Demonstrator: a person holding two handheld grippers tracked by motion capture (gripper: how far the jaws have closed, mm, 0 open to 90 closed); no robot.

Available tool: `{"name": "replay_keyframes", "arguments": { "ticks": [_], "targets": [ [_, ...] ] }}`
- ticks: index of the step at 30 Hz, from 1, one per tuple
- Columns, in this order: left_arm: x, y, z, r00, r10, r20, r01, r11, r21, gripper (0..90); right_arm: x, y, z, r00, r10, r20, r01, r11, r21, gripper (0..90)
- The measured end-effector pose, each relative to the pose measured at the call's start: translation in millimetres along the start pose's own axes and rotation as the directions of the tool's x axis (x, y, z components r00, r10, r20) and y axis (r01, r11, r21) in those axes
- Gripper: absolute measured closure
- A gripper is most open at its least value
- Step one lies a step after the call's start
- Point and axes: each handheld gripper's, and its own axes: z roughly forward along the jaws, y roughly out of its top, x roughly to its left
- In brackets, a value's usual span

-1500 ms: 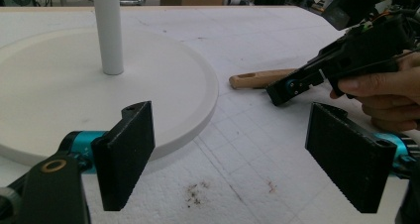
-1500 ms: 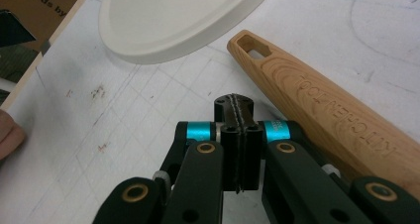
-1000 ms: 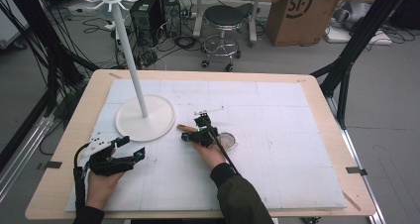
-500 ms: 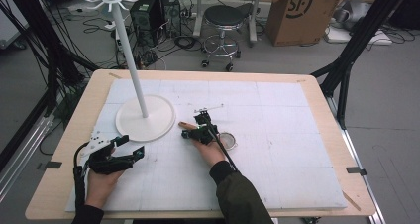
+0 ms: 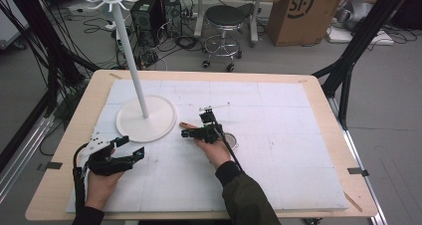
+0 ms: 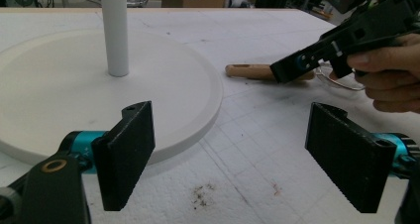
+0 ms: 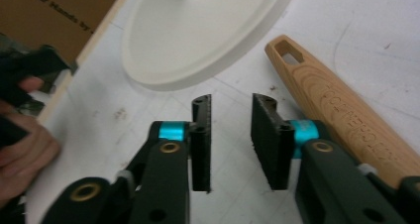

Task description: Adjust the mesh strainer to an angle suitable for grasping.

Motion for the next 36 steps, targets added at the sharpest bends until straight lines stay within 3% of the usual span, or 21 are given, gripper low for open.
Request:
{"name": "replay_keyframes", "arguments": {
  "ticks": [4, 13, 16, 20, 27, 36],
  "targets": [
    [-0.8, 0.1, 0.0, 1.0, 0.003, 0.001, -0.003, 1.0, 0.003, 19.9, -1.7, 2.1, -11.6, 0.9999, 0.015, 0.003, -0.015, 1.0, 0.004, 63.4],
    [-1.2, 0.0, 0.9, 1.0, 0.005, -0.003, -0.005, 1.0, 0.007, 19.9, -8.4, 7.6, -36.5, 0.9997, -0.012, 0.022, 0.012, 1.0, -0.003, 57.4],
    [-1.2, -0.1, 1.1, 1.0, 0.008, -0.003, -0.008, 0.9999, 0.009, 19.9, -11.9, 8.7, -44.6, 0.9999, 0.004, 0.014, -0.004, 1.0, 0.007, 55.0],
    [-1.5, -0.5, 1.8, 1.0, 0.007, -0.002, -0.007, 0.9999, 0.01, 20.0, -16.2, 10.7, -54.4, 0.9992, 0.016, 0.038, -0.017, 1.0, 0.016, 51.9],
    [-1.5, -0.5, 2.3, 1.0, 0.005, -0.004, -0.004, 1.0, 0.008, 20.0, -23.2, 15.3, -63.7, 0.999, 0.017, 0.041, -0.019, 0.999, 0.047, 48.1],
    [-1.7, -0.3, 3.2, 1.0, 0.008, 0.0, -0.008, 0.9999, 0.01, 20.0, -24.6, 17.9, -68.1, 0.999, 0.011, 0.043, -0.013, 0.999, 0.045, 46.4]
  ]
}}
